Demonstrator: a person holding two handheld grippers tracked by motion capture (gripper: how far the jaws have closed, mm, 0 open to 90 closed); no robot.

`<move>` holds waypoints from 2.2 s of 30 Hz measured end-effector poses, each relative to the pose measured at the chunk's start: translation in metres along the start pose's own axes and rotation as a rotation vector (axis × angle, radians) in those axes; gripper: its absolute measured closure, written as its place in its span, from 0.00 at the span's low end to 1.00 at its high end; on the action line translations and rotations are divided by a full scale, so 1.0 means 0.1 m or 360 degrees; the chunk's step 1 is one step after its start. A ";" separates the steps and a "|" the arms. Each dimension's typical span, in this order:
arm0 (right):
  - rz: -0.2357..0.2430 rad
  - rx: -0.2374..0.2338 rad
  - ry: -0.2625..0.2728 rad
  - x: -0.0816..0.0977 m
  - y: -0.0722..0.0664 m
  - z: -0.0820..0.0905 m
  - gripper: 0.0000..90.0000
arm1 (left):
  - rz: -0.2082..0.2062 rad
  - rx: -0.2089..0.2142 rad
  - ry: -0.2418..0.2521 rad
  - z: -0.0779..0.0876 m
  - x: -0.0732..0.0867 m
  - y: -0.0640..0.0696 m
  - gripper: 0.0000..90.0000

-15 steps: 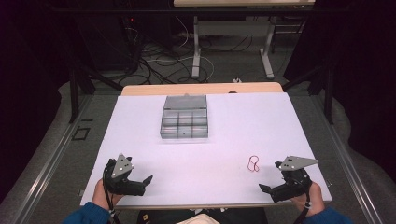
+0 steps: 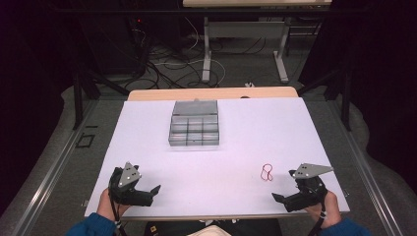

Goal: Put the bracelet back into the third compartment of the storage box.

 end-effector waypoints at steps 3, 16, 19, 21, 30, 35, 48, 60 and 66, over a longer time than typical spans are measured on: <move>-0.0014 0.0004 -0.0008 -0.01 0.01 -0.02 0.00 | -0.0001 -0.0002 0.0000 0.00 0.00 0.00 0.01; -0.0047 0.0000 -0.0061 -0.03 0.11 -0.10 0.00 | -0.0006 -0.0016 -0.0024 -0.02 0.01 -0.01 0.01; -0.0047 -0.0015 -0.0075 -0.03 0.12 -0.13 0.00 | -0.0013 -0.0010 -0.0029 -0.02 0.02 -0.01 0.01; -0.0046 -0.0017 -0.0088 -0.04 0.14 -0.14 0.00 | -0.0017 -0.0014 -0.0033 -0.02 0.02 -0.02 0.01; -0.0058 -0.0036 -0.0155 -0.05 0.23 -0.26 0.00 | -0.0022 -0.0014 -0.0036 -0.03 0.03 0.00 0.01; -0.0068 -0.0037 -0.0157 -0.08 0.30 -0.33 0.00 | -0.0029 -0.0013 -0.0044 -0.03 0.03 0.00 0.01; -0.0089 -0.0049 -0.0217 -0.07 0.36 -0.43 0.00 | -0.0021 -0.0004 -0.0054 -0.03 0.04 0.01 0.01; -0.0136 -0.0060 -0.0302 -0.05 0.43 -0.57 0.08 | -0.0031 -0.0014 -0.0055 -0.04 0.03 0.00 0.01; -0.0158 -0.0055 -0.0319 -0.05 0.46 -0.61 0.19 | -0.0032 -0.0016 -0.0057 -0.04 0.04 0.00 0.01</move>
Point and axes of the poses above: each handheld gripper's, and its own axes: z roughly backward along the jaws, x roughly out of its underside, y roughly to its right, the point moved 9 cm from there along -z, roughly forward along the jaws, and after that the axes turned 14 degrees about -x, right-handed, at the moved point
